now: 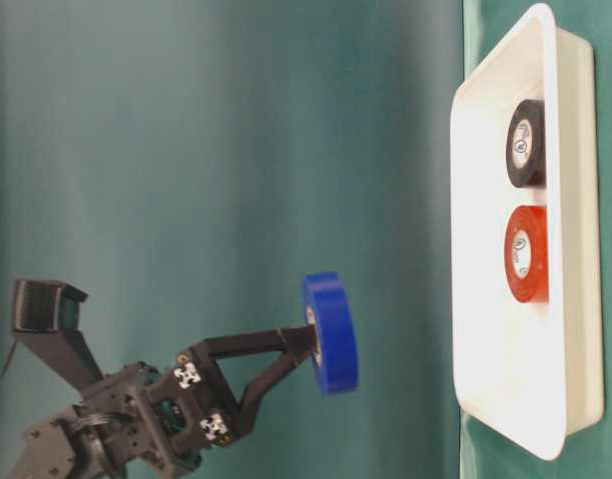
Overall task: Pick up the tape from a random location and place it into the white case.
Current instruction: 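Lower the blue roll into the tray and open the left gripper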
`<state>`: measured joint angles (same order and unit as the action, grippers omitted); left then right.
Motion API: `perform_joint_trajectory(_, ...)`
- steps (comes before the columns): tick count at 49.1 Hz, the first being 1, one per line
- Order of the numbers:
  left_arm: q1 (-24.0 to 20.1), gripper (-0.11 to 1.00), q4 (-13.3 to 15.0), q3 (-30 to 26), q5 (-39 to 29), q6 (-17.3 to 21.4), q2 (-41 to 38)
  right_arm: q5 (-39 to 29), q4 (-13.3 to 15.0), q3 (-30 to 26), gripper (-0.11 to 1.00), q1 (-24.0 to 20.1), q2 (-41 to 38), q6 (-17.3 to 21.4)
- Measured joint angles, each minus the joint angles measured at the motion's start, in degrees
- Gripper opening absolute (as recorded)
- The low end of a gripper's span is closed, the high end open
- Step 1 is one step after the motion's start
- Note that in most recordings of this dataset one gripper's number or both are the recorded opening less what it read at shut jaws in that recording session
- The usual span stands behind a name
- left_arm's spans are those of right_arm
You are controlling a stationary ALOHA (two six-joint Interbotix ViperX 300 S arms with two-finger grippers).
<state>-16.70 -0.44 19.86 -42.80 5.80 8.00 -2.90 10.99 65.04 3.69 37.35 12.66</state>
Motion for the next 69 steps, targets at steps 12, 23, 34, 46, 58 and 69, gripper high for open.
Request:
perform_joint_trajectory(12,-1.14,0.22,0.09,4.31,4.92,-0.09,-0.97,-0.09,-0.09,0.0,0.86,0.0,0.0,0.0)
perform_joint_trajectory(23,-1.93,0.22,0.09,9.14,13.01,-0.09,-5.01,0.0,0.0,0.0,0.86,0.0,0.0,0.0)
perform_joint_trajectory(34,-2.55,0.22,0.18,11.25,19.34,-0.09,-9.23,0.0,-0.09,-0.09,0.86,0.0,0.0,0.0)
perform_joint_trajectory(46,-3.34,0.22,0.18,11.87,20.92,-0.18,-12.04,0.0,0.0,-0.18,0.86,0.0,0.0,0.0)
perform_joint_trajectory(58,-3.43,0.22,0.18,11.95,21.01,-0.18,-12.3,-0.09,0.0,-0.35,0.86,0.0,0.0,0.0)
perform_joint_trajectory(69,-3.34,0.22,0.26,11.87,21.01,0.09,-12.3,-0.09,-0.09,-0.62,0.86,0.0,0.0,0.0)
